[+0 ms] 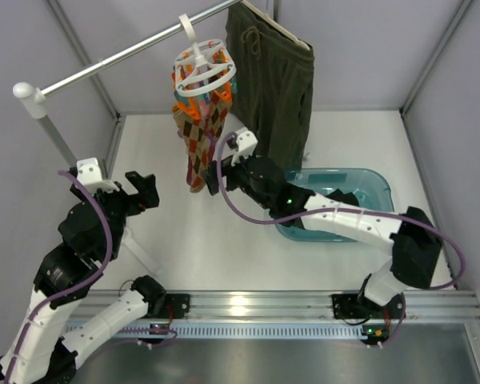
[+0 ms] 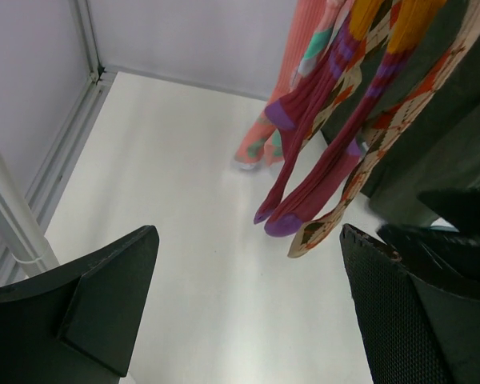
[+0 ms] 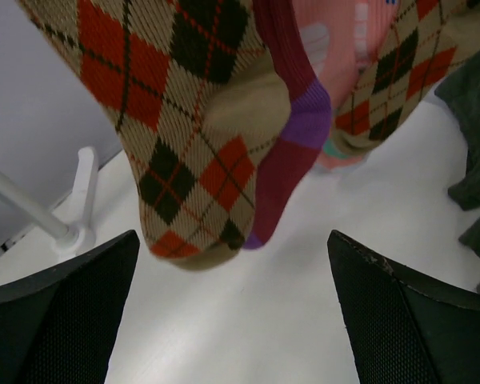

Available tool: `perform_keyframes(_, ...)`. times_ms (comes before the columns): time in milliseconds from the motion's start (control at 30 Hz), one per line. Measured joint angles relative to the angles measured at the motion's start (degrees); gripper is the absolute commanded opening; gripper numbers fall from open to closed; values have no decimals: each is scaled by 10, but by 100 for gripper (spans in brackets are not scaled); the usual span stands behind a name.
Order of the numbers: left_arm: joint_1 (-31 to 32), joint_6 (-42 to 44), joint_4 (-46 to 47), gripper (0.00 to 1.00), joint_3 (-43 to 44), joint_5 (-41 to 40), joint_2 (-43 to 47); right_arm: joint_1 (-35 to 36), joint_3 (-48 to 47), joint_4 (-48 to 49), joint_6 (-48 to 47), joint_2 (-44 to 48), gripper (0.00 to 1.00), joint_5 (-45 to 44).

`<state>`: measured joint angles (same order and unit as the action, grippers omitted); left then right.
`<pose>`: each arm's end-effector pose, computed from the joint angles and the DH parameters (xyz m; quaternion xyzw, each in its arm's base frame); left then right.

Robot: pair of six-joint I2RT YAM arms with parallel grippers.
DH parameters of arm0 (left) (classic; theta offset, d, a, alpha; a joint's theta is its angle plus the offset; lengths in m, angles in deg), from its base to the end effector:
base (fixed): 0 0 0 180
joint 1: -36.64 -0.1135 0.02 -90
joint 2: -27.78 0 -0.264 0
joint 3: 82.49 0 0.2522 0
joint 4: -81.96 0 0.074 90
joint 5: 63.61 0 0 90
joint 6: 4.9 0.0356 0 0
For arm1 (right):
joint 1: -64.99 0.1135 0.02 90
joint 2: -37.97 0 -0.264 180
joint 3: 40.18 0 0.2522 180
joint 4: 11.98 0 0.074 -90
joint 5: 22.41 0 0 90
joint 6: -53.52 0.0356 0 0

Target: Remove the socks clipped to the hanger

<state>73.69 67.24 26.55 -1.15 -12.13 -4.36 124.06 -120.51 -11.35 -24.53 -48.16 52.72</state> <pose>0.0632 -0.0200 0.4338 -0.1001 0.7296 -0.0728 0.6726 0.1934 0.3050 0.3416 -0.2126 0.7059 0.3107 0.5999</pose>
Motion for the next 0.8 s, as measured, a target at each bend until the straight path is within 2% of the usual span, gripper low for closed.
perform_keyframes(133,0,0,-1,99,-19,-1,-3,19,-77,10,-21,-85,93,-43)
perform_keyframes(300,0,0,-1,99,-22,-1,-12,37,-120,11,-39,-138,87,-71)
perform_keyframes(367,0,0,0,98,-23,-1,-15,41,-127,11,-47,-148,72,-85)
perform_keyframes(433,0,-1,0,99,-25,1,-19,43,-134,12,-56,-155,53,-101)
perform_keyframes(467,0,-2,0,99,-25,2,-21,43,-139,13,-63,-158,42,-113)
perform_keyframes(500,0,-2,0,99,-25,5,-23,43,-143,14,-68,-161,22,-120)
perform_keyframes(600,0,-4,-1,99,-22,17,-30,43,-150,24,-83,-167,0,-144)
perform_keyframes(800,0,-21,-7,98,52,44,-87,42,-135,46,-90,-163,0,-149)
